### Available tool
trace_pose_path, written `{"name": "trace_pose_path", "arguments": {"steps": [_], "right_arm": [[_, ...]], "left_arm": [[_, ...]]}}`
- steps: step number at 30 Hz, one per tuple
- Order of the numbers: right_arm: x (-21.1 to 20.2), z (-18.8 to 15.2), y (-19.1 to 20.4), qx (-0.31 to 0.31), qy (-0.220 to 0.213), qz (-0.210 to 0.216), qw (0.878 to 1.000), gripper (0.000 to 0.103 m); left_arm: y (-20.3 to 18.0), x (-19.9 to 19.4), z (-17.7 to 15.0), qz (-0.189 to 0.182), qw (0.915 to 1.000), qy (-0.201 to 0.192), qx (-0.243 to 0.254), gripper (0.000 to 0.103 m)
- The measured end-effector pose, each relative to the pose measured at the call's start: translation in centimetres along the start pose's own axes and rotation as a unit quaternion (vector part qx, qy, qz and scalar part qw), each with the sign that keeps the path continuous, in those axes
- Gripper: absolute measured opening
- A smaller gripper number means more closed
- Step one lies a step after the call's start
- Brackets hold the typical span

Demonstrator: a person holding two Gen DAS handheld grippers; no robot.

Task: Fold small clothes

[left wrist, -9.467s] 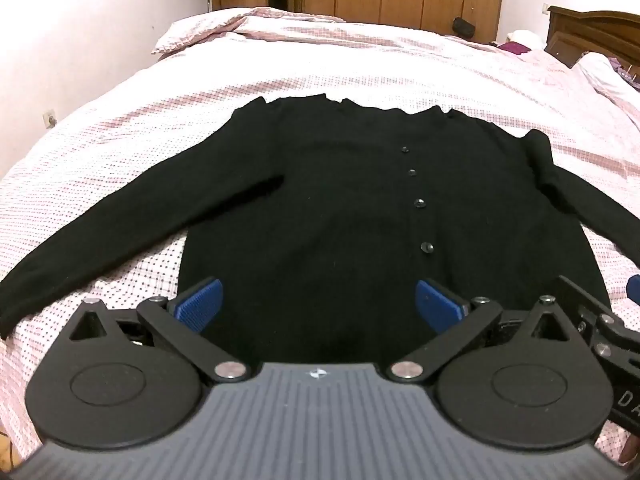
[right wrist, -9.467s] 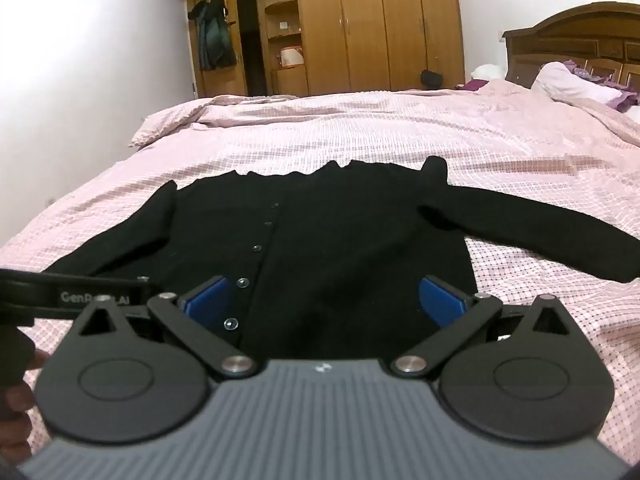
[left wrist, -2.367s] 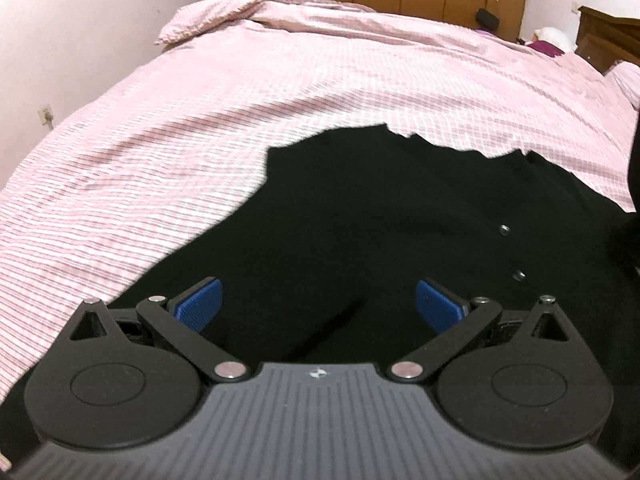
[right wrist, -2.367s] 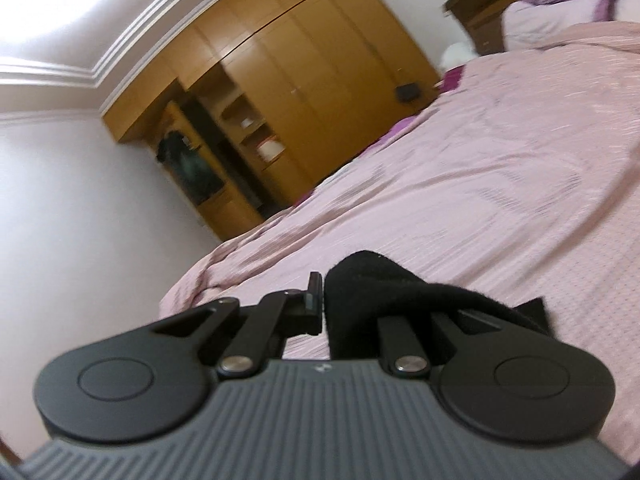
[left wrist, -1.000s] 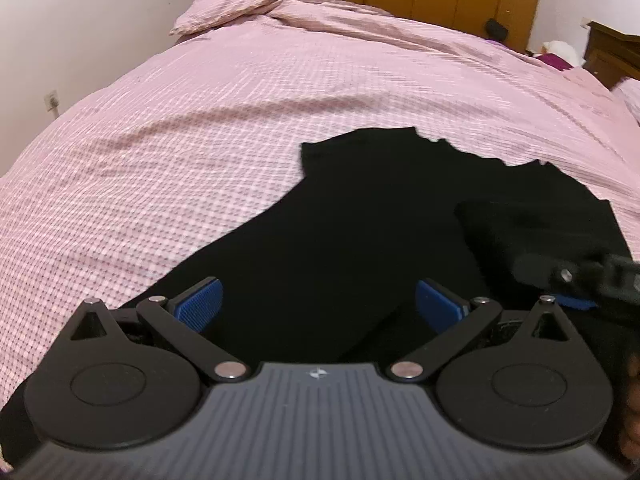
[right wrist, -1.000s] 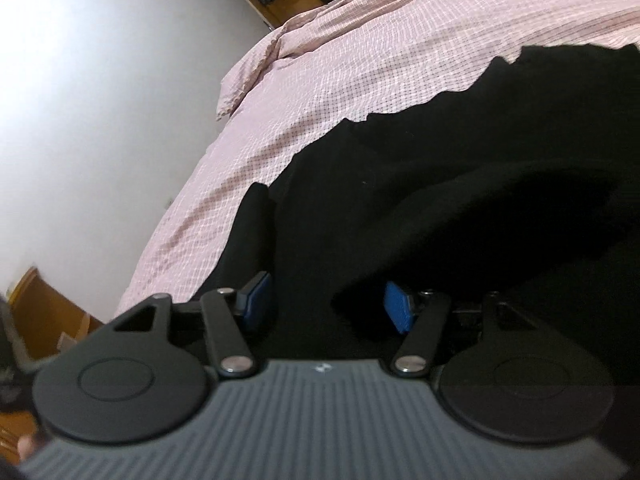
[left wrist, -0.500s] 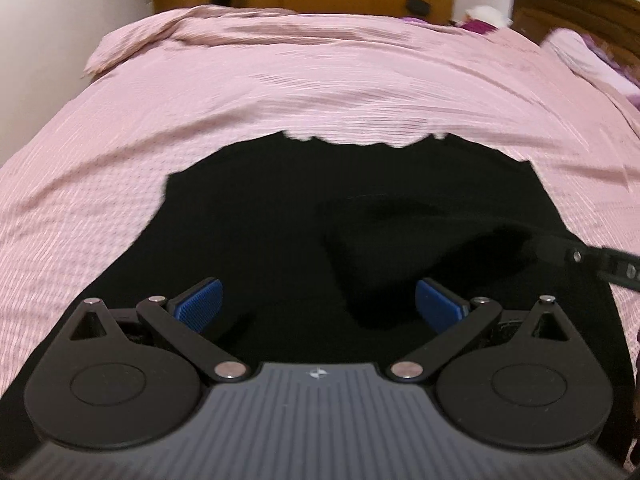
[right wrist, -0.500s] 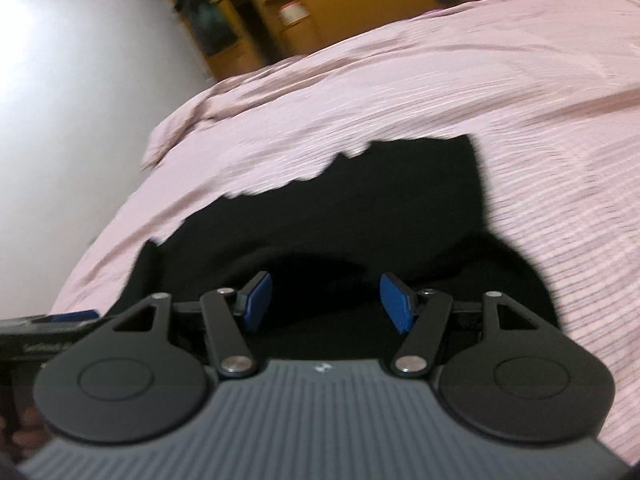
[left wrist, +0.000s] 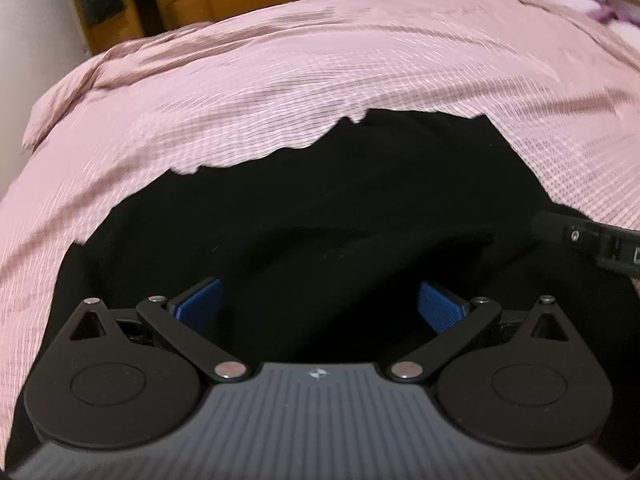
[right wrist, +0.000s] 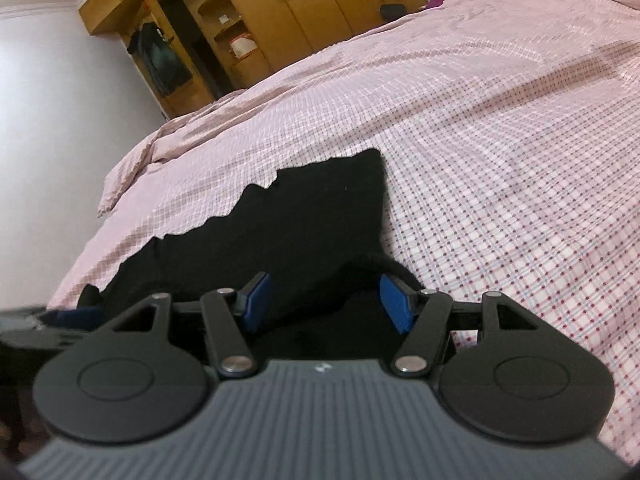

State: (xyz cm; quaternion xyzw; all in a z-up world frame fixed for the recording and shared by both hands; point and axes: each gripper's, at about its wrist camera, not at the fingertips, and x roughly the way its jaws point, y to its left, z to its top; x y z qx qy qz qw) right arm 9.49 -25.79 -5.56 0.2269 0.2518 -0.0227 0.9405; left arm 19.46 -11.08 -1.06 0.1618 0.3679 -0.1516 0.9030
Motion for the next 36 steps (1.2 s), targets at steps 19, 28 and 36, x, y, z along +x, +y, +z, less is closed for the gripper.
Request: {"name": "trace_pose_path", "arguments": {"steps": [19, 28, 36], "right_arm": [[0.2, -2.1, -1.6, 0.008, -0.021, 0.028, 0.999, 0.061], [0.3, -2.3, -1.5, 0.003, -0.024, 0.027, 0.999, 0.061], [0.3, -2.3, -1.4, -0.001, -0.027, 0.024, 0.999, 0.061]], "left_arm": [[0.6, 0.6, 1.1, -0.028, 0.9955, -0.076, -0.049, 0.014], [7.1, -2.8, -1.3, 0.05, 0.9858, -0.082, -0.137, 0.014], [11.0, -3.4, -4.8, 0.072, 0.9805, -0.04, -0.179, 0.015]]}}
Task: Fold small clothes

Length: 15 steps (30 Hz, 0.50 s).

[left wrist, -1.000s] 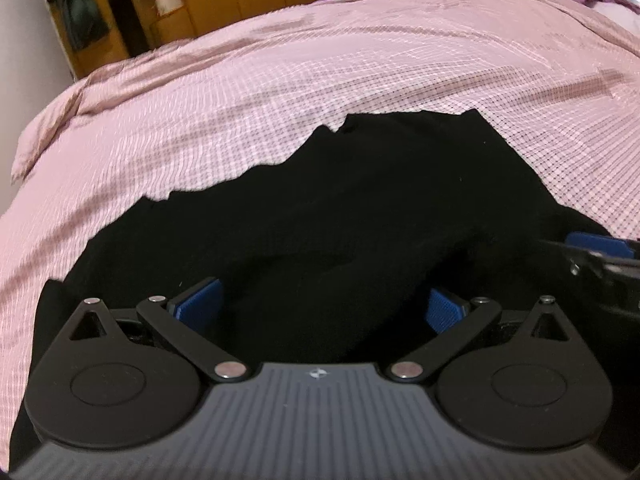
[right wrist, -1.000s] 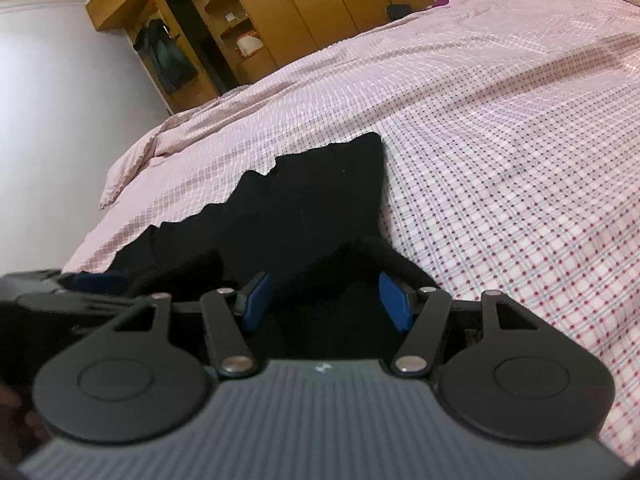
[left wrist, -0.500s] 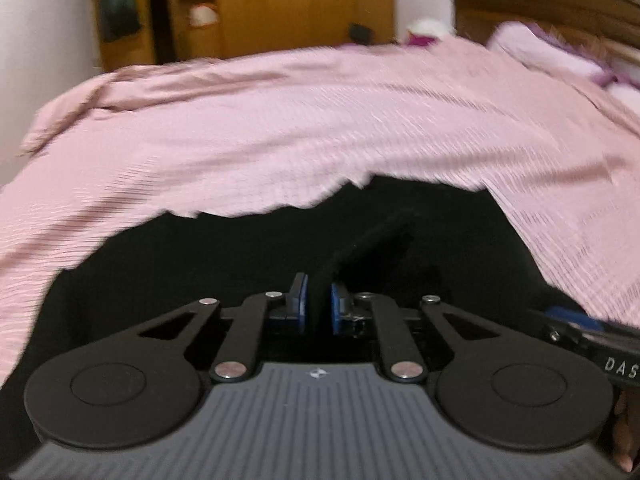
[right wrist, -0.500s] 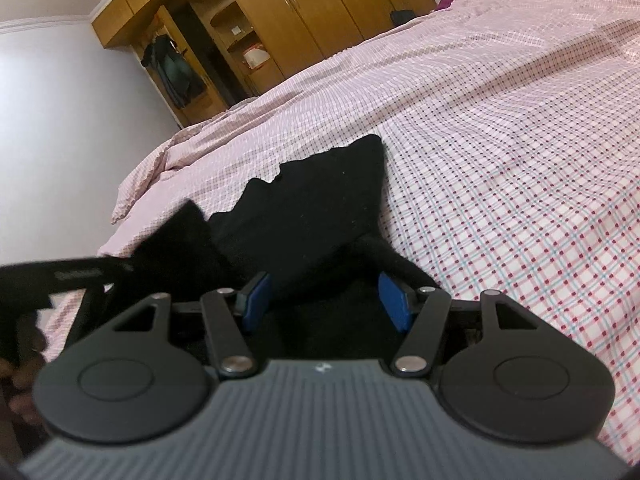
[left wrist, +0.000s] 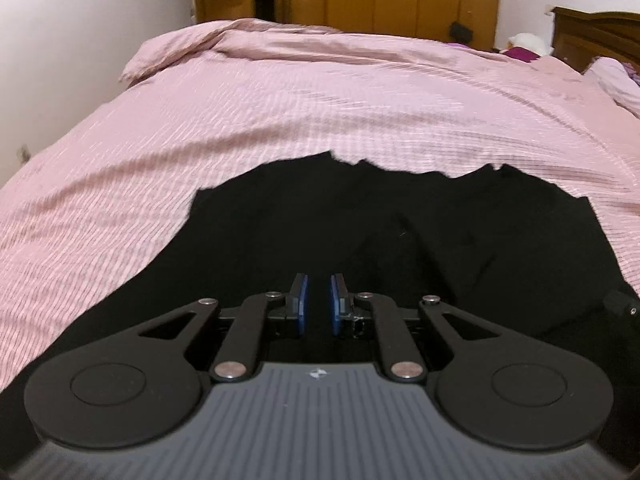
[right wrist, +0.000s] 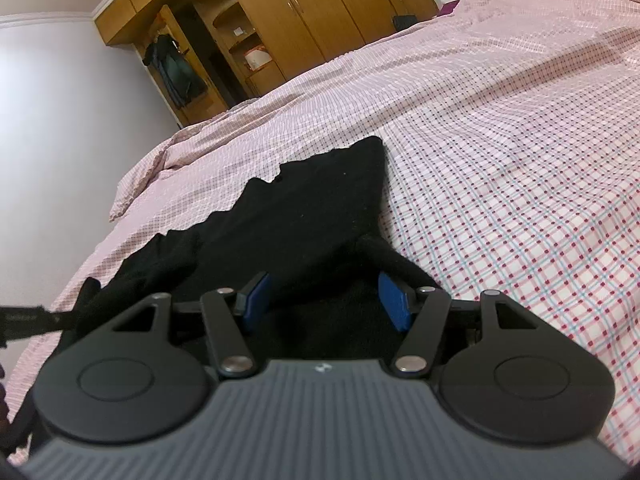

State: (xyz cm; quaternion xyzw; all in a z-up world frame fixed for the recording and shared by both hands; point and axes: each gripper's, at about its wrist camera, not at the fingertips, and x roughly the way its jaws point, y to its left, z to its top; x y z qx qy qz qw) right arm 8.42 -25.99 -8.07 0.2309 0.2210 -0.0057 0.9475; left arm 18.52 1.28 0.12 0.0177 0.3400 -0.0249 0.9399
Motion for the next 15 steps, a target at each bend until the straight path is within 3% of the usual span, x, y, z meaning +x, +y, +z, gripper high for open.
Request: {"name": "trace_pose_path", "arguments": {"steps": [4, 6, 8, 9, 15], "right_arm": [[0.0, 0.1, 0.3, -0.002, 0.003, -0.005, 1.0, 0.061], [-0.1, 0.4, 0.7, -0.006, 0.009, -0.015, 1.0, 0.061], [-0.5, 0.8, 1.5, -0.011, 0.016, -0.027, 0.999, 0.064], [-0.8, 1.0, 2.1, -0.015, 0.018, -0.031, 0.999, 0.064], [-1.6, 2.0, 5.9, -0.056, 0.02, -0.013, 0.998, 0.064]], "left_arm": [[1.7, -0.5, -0.7, 0.007, 0.9998, 0.017, 0.004, 0.018], [2.5, -0.7, -1.0, 0.017, 0.9995, 0.025, 0.012, 0.033], [3.4, -1.3, -1.3, 0.03, 0.9991, 0.025, 0.017, 0.064], [3.9, -1.6, -1.4, 0.038, 0.9988, 0.021, 0.02, 0.068], [8.0, -3.4, -1.8, 0.084, 0.9953, 0.004, 0.048, 0.074]]}}
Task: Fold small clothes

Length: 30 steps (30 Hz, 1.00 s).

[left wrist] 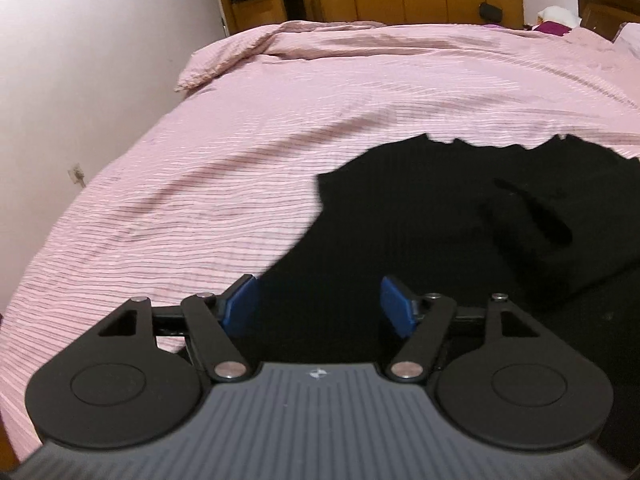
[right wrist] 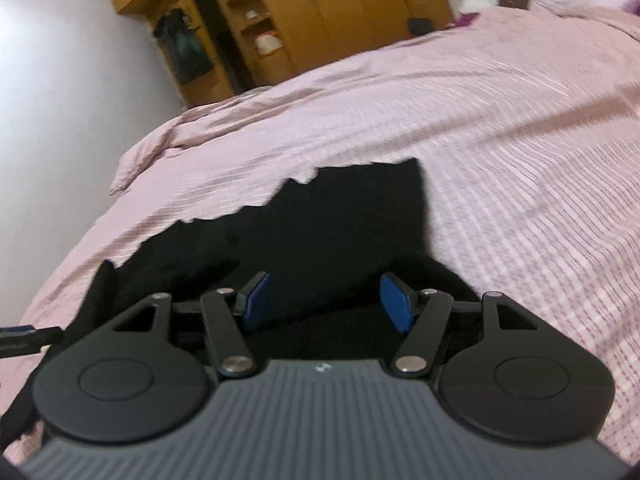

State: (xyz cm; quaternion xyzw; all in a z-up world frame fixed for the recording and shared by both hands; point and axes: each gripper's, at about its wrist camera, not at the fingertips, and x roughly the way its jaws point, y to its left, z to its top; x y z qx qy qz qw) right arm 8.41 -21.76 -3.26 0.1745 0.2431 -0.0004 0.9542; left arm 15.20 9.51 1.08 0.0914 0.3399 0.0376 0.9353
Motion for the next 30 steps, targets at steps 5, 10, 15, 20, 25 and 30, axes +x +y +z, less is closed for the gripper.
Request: {"name": "trace_pose_path", "arguments": {"steps": [5, 10, 15, 20, 25, 30], "right_arm": [[0.5, -0.1, 1.9, 0.013, 0.012, 0.03, 0.999, 0.064], [1.1, -1.0, 3.6, 0.013, 0.037, 0.034, 0.999, 0.064], [1.0, -1.4, 5.0, 0.008, 0.047, 0.041, 0.998, 0.064], [1.4, -2.0, 6.5, -0.01, 0.058, 0.032, 0.998, 0.064], [1.9, -3.2, 6.9, -0.019, 0.077, 0.02, 0.997, 0.064], [2.4, -4.4, 6.8, -0.03, 0.085, 0.009, 0.996, 0.063]], "left_arm": [[4.2, 0.8, -0.7, -0.008, 0.9998, 0.016, -0.011, 0.075], [6.9, 2.8, -1.5, -0.044, 0.9981, 0.041, -0.017, 0.076], [8.3, 5.3, -2.1, -0.089, 0.9937, 0.066, -0.017, 0.083], [9.3, 6.5, -2.7, -0.137, 0.9887, 0.06, -0.015, 0.091], [9.7, 7.0, -3.1, -0.129, 0.989, 0.071, -0.008, 0.102], [9.6, 6.8, -3.6, -0.137, 0.9889, 0.058, -0.008, 0.097]]}}
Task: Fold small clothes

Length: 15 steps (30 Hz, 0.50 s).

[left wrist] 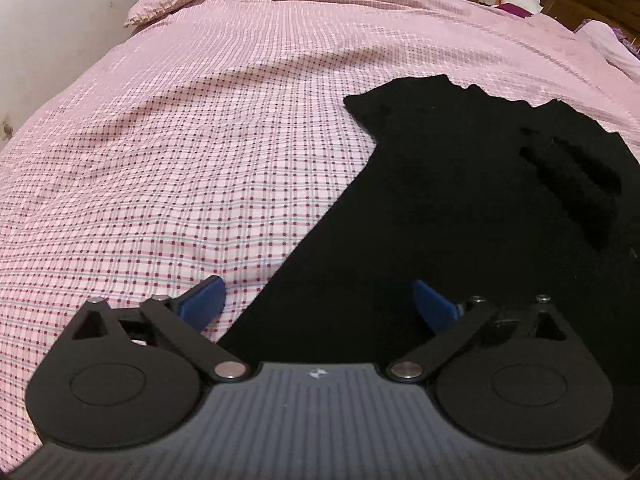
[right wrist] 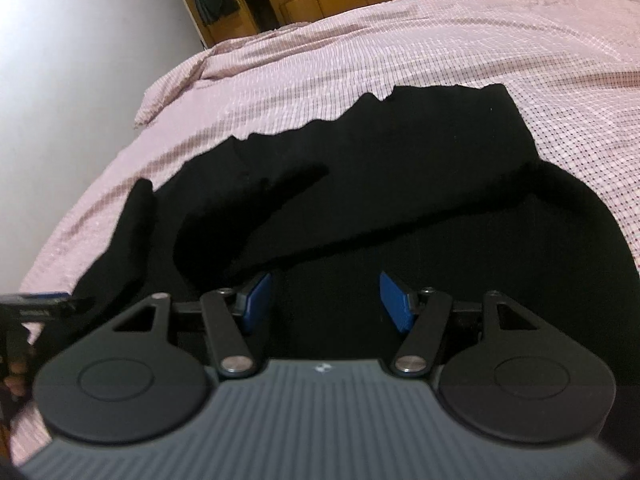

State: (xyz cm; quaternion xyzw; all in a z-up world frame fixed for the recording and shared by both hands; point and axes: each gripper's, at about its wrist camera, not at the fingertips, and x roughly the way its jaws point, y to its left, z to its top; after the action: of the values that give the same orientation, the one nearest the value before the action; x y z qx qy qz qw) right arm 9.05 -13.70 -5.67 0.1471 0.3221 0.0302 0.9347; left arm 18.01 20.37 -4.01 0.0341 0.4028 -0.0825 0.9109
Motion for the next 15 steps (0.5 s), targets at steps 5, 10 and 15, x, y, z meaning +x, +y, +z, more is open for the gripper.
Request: {"name": "trace_pose_path", "arguments": {"steps": [5, 10, 15], "right_arm": [[0.3, -0.7, 0.3, -0.012, -0.003, -0.006, 1.0, 0.066], [0.3, -0.5, 0.9, -0.018, 0.001, -0.018, 1.0, 0.067], [0.3, -0.4, 1.1, -0.02, 0.003, -0.022, 1.0, 0.067]], "left_arm": [[-1.4, -1.8, 0.0, -0.014, 0.9997, -0.014, 0.016, 0.023], [-1.4, -3.8, -0.2, 0.008, 0.9988, -0.048, -0.004, 0.011], [0.4, -6.4, 0.1, 0.086, 0.9928, -0.081, -0.018, 0.01]]}}
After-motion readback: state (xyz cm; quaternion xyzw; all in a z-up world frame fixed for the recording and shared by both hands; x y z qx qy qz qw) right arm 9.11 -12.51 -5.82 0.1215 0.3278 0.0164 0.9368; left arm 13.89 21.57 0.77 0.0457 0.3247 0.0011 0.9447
